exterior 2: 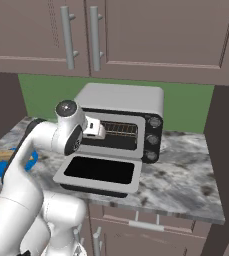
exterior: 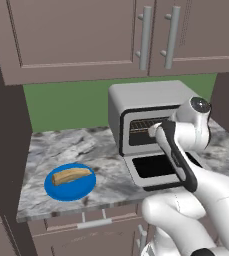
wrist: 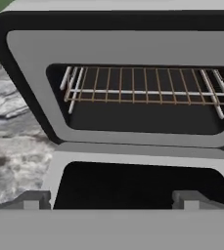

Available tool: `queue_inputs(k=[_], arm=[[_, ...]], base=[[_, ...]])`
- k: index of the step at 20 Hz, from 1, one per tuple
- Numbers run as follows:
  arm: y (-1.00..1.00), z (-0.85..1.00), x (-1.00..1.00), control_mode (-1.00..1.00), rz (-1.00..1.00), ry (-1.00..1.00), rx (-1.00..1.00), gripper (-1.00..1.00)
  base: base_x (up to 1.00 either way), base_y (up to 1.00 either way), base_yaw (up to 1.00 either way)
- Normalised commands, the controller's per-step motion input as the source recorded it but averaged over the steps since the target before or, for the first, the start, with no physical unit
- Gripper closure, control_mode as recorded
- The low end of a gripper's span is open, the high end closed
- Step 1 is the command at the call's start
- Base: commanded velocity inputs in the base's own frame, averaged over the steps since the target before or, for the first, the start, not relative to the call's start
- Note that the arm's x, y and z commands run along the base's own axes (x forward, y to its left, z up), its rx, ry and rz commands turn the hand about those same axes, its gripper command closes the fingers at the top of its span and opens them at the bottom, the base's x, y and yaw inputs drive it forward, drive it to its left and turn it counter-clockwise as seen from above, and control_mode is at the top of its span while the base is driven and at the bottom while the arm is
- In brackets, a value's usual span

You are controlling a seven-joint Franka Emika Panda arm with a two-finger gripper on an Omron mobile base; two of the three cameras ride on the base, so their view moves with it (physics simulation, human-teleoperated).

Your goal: Pull the toaster oven rack outwards. Pick up the baguette from the plate and place it on the toaster oven rack. Close the toaster oven door fully and set the temperature to the lowest setting.

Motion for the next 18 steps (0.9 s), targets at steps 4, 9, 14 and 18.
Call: queue_inputs(k=[4, 9, 14, 18], arm=[[-0.06, -0.14, 0.09, -1.00, 0.00, -0.23, 0.00, -1.00], [-0.31, -0.21, 0.06, -1.00, 0.00, -0.22, 0.00, -1.00], [-0.26, -0.10, 0.02, -1.00, 0.00, -0.25, 0.00, -1.00], [-0.04, 0.00, 0.11, -1.00, 0.07, -0.37, 0.01, -1.00]], base=[[0.00, 0.00, 0.00], [0.00, 0.00, 0.00], [0.00, 0.00, 0.00], [0.00, 0.00, 0.00]])
